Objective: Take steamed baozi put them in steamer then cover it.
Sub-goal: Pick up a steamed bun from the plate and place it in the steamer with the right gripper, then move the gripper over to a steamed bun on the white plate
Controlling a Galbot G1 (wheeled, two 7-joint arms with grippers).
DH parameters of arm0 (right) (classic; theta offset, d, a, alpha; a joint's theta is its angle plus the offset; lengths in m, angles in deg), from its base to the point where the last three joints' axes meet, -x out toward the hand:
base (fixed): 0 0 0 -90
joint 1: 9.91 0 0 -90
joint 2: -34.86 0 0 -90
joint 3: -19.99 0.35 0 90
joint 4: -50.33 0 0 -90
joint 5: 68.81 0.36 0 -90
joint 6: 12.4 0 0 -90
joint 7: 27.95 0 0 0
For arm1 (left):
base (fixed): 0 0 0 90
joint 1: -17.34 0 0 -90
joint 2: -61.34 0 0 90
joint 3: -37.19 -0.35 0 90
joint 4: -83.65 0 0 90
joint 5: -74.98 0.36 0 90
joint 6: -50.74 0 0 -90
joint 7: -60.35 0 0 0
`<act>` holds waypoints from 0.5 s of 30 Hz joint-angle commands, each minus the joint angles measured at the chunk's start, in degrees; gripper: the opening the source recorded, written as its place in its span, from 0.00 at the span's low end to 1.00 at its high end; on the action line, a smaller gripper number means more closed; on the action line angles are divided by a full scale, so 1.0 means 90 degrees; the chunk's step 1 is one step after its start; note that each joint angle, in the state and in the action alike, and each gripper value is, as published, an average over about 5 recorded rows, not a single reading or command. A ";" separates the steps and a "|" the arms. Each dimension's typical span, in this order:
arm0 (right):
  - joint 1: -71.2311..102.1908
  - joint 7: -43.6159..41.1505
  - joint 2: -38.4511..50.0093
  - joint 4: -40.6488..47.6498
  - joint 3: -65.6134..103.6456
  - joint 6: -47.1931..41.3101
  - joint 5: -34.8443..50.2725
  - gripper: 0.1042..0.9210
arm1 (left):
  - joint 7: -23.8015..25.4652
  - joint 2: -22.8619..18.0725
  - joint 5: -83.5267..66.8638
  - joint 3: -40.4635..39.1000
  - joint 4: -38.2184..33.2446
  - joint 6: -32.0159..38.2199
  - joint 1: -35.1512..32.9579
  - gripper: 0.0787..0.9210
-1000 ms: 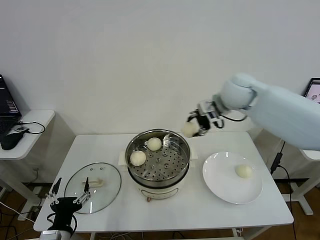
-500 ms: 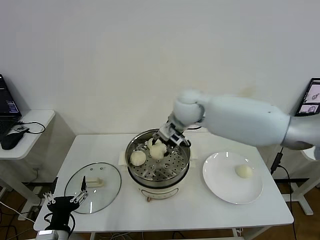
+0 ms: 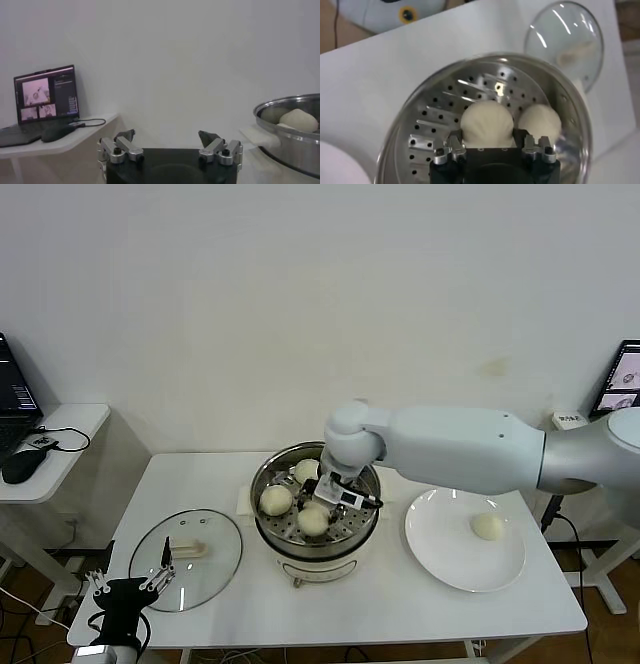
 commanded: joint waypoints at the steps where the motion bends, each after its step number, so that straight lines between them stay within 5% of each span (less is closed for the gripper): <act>1: 0.0091 0.0010 -0.0060 -0.0181 -0.0117 0.0311 -0.0360 0.68 | -0.0002 -0.0004 0.0006 -0.0011 0.0008 0.0009 -0.0006 0.88; 9: -0.0098 0.0106 0.0099 -0.0047 0.0125 0.0300 -0.0206 0.86 | -0.0001 0.0011 0.0016 -0.0032 -0.0017 0.0010 0.0014 0.88; 15: -0.0585 0.0123 0.0585 0.0298 0.0665 0.0134 0.0250 0.88 | 0.0012 0.0126 0.0008 0.0043 -0.0015 0.0005 0.0018 0.88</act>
